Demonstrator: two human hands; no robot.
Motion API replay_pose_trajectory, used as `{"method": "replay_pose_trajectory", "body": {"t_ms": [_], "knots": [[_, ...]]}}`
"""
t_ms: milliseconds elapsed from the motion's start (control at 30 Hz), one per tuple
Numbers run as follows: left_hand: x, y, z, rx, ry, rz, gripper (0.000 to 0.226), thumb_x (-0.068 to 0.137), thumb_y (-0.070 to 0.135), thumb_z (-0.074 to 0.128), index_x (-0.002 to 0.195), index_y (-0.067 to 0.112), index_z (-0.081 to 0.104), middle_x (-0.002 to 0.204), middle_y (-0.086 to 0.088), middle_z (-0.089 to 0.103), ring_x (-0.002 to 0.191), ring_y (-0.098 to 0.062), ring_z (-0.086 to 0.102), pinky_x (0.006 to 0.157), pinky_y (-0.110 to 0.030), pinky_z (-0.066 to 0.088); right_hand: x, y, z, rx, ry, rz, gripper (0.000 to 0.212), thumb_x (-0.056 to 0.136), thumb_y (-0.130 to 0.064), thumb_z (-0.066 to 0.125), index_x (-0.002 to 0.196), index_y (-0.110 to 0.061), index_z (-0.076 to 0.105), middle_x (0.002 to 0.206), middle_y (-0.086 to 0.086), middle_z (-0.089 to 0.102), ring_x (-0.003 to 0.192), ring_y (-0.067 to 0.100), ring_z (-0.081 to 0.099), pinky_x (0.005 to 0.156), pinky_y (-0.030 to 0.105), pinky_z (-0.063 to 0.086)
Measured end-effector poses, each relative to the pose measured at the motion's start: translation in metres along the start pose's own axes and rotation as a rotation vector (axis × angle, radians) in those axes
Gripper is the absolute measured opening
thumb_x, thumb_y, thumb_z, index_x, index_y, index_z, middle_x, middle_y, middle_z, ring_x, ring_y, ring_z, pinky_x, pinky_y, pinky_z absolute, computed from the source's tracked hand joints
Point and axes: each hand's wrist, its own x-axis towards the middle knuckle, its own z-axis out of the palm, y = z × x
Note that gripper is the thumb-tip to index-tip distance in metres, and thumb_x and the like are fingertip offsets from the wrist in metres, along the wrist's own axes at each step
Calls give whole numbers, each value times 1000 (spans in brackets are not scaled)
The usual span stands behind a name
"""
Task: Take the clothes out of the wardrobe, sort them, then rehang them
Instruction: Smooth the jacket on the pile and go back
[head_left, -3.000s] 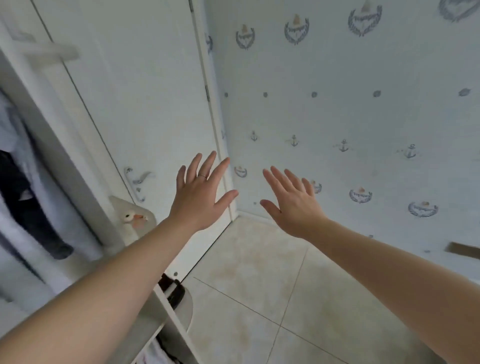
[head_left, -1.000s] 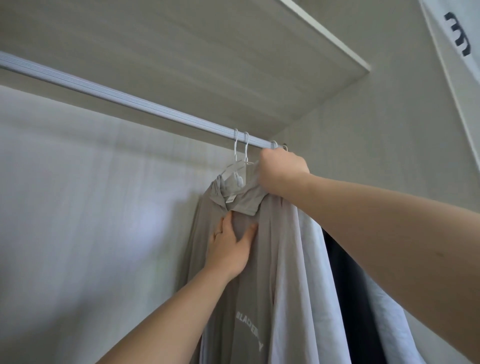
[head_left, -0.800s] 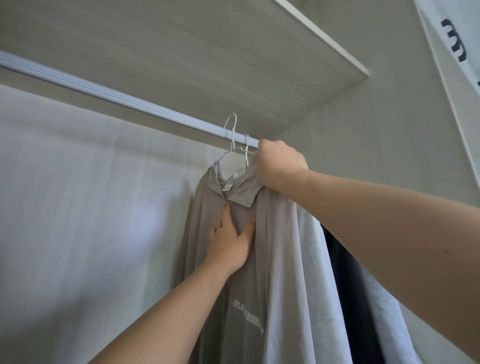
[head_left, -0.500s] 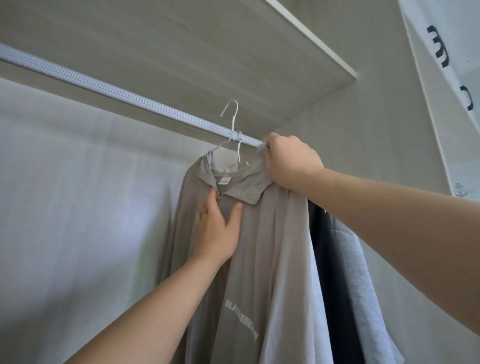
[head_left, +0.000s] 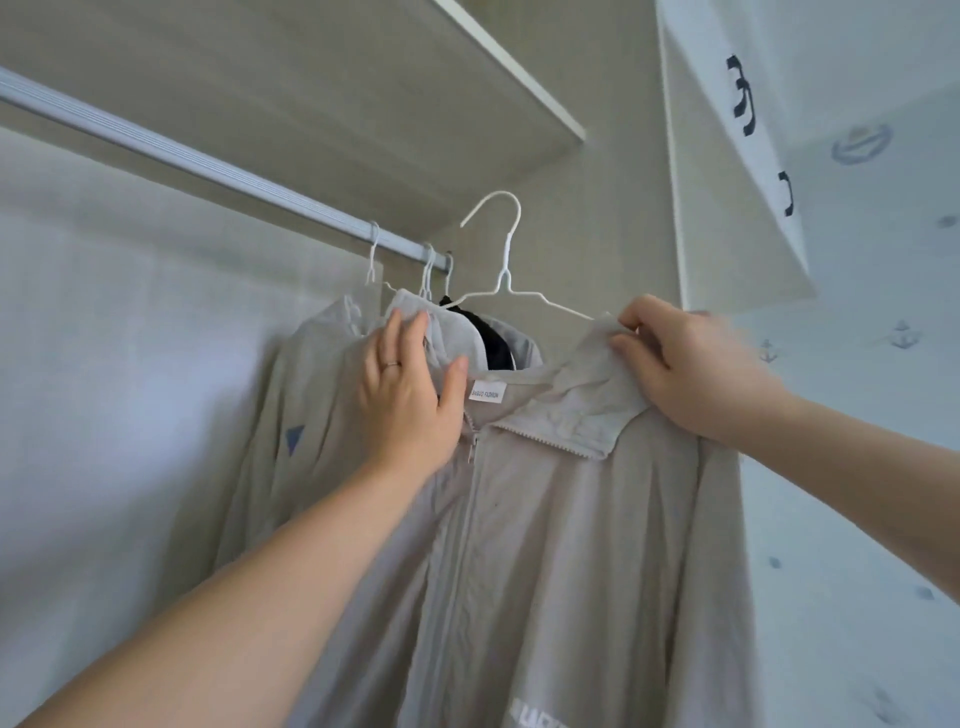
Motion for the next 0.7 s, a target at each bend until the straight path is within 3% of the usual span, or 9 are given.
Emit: {"method": "replay_pose_trajectory", "body": {"t_ms": [100,200,367,467,567,633,700], "knots": [[-12,44,17,-14,-12,90,56,95,38,47,144,11,47,150,-10,46,140,-34,35,113,-45,27,-34,33,-41,-54,-10,13,12,96,-29,53,95,-17,53,61,-7,51,64,30,53,57,38,44],[-26,93,37,-55,7,147,40,97,30,49,132,11,58,126,-12,62,120,-36,50,100,-46,39,-67,66,-89,-129,-22,50,13,94,-34,50,94,-21,51,59,-13,47,59,23,47,54,35,41],[-56,179,73,-179,-7,195,25,100,23,41,104,13,63,103,-8,65,91,-35,55,78,-44,40,-122,112,-173,-265,-36,126,11,93,-32,54,94,-21,52,61,-13,51,57,22,47,49,28,39],[-78,234,99,-311,-59,204,22,99,19,43,100,11,64,100,-6,66,88,-34,54,76,-45,40,-156,135,-222,-332,-69,184,12,92,-34,53,92,-23,53,61,-12,51,56,20,48,52,34,41],[-105,290,127,-425,-99,195,21,99,18,45,99,11,64,100,-6,65,89,-34,54,78,-44,40,-194,156,-269,-394,-95,262,8,92,-33,54,91,-25,53,61,-11,52,58,5,49,50,29,37],[-127,328,146,-470,-139,193,18,100,19,45,99,13,62,100,-3,65,91,-33,54,79,-42,39,-222,169,-300,-454,-126,308,7,93,-31,56,91,-25,53,63,-11,55,60,4,50,51,23,38],[-155,366,165,-542,-189,168,16,101,18,46,98,15,61,99,0,64,92,-29,53,81,-40,37,-250,179,-331,-510,-164,374,7,93,-32,55,91,-26,52,64,-11,56,61,7,52,53,27,42]]}}
